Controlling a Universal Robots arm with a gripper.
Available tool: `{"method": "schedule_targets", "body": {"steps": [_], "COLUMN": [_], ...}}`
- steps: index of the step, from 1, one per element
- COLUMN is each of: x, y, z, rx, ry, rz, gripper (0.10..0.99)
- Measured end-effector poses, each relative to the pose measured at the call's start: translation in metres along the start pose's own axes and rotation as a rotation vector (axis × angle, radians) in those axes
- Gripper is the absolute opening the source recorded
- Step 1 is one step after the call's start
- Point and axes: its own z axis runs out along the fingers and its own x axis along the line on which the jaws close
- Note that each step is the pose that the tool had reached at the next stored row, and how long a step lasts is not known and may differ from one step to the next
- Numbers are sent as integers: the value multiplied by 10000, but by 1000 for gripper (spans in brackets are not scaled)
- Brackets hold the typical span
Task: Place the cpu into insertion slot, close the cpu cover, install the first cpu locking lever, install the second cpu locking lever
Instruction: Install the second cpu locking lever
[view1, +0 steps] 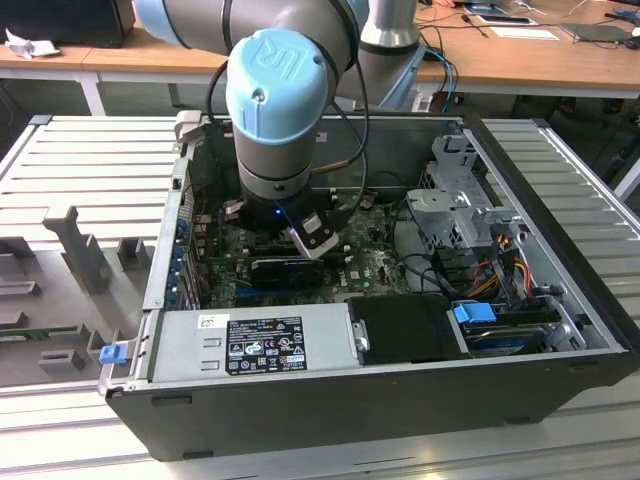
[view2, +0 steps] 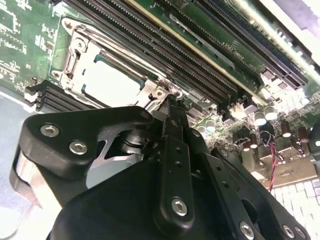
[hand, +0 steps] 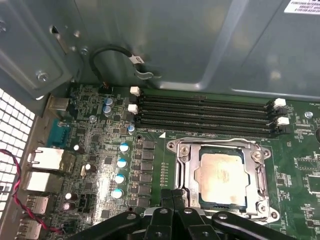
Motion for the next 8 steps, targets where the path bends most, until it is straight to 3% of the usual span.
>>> {"method": "schedule_targets", "body": {"steps": [8], "x": [-4], "y": [38], "z": [-94], "rx": [-3], "ry": [17], "rz": [7], "gripper": [106]}}
